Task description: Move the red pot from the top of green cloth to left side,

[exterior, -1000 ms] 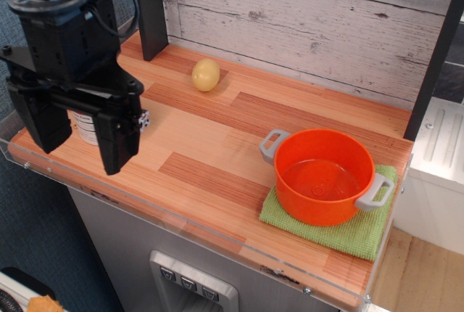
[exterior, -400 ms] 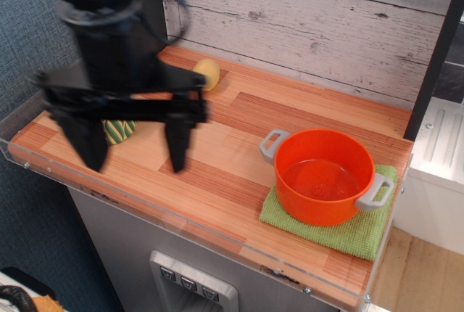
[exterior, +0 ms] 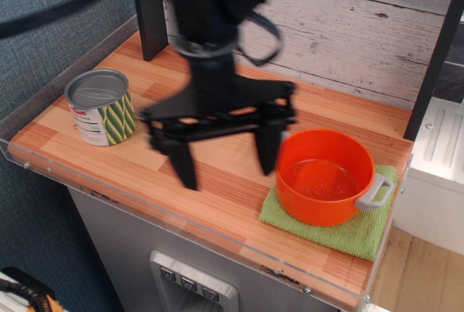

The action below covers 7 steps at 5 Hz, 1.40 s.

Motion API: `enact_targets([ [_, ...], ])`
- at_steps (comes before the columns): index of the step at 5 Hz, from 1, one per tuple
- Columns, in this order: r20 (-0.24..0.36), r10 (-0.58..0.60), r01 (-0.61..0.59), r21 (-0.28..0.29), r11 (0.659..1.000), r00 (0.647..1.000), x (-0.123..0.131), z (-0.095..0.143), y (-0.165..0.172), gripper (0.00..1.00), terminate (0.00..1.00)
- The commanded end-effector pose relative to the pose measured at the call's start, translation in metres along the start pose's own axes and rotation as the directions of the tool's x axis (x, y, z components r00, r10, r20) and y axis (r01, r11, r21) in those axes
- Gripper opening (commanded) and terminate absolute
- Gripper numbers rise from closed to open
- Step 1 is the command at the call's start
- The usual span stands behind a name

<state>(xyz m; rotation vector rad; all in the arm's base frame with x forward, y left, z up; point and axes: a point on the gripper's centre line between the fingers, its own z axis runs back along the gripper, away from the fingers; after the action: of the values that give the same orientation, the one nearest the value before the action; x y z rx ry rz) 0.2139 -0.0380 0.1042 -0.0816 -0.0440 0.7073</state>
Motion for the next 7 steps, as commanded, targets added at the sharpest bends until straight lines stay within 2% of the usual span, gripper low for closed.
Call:
enact_targets([
  [1, 0.053, 0.038, -0.033, -0.089, 0.995, 0.998, 0.018, -0.028, -0.038, 1.0, 0.0],
  [2, 0.069, 0.079, -0.072, -0.096, 0.993, 0.994, 0.024, -0.039, -0.044, 1.0, 0.0],
  [3, 0.121, 0.088, -0.083, -0.044, 0.996, 0.989, 0.028, -0.05, -0.046, 1.0, 0.0],
  [4, 0.113, 0.102, -0.098, -0.038, 0.994, 0.988, 0.031, -0.058, -0.044, 1.0, 0.0],
  [5, 0.086, 0.092, -0.088, -0.043, 0.995, 0.992, 0.033, -0.059, -0.041, 0.0, 0.0],
  [6, 0.035, 0.061, -0.059, -0.054, 0.997, 0.998, 0.037, -0.058, -0.04, 0.0, 0.0],
  [7, 0.026, 0.044, -0.041, -0.091, 0.995, 0.999, 0.04, -0.06, -0.041, 0.0, 0.0],
])
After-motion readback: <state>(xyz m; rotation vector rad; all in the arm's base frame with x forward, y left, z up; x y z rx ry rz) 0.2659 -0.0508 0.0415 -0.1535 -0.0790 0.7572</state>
